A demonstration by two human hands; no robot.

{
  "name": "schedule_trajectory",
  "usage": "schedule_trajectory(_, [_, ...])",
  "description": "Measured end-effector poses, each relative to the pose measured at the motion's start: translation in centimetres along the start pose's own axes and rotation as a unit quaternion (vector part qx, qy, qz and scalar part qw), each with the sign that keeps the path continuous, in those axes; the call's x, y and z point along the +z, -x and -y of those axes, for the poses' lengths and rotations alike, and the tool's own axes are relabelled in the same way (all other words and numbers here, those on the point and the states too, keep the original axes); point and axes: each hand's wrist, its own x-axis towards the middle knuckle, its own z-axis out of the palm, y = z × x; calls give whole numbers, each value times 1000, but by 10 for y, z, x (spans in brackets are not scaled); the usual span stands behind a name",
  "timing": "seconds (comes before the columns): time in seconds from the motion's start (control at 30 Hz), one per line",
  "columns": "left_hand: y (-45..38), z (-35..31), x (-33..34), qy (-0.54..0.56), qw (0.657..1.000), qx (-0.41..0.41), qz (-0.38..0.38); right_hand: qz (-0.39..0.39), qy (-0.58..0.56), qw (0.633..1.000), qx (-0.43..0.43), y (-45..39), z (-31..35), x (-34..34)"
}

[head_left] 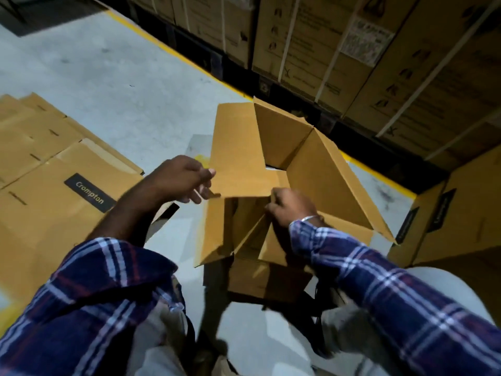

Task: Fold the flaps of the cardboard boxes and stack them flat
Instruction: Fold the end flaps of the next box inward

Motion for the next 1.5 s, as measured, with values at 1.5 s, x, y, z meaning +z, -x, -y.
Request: schedule_trajectory(1.5, [-41,-55,139,656,727,-84,-185,-94,20,980,-171,52,-132,-148])
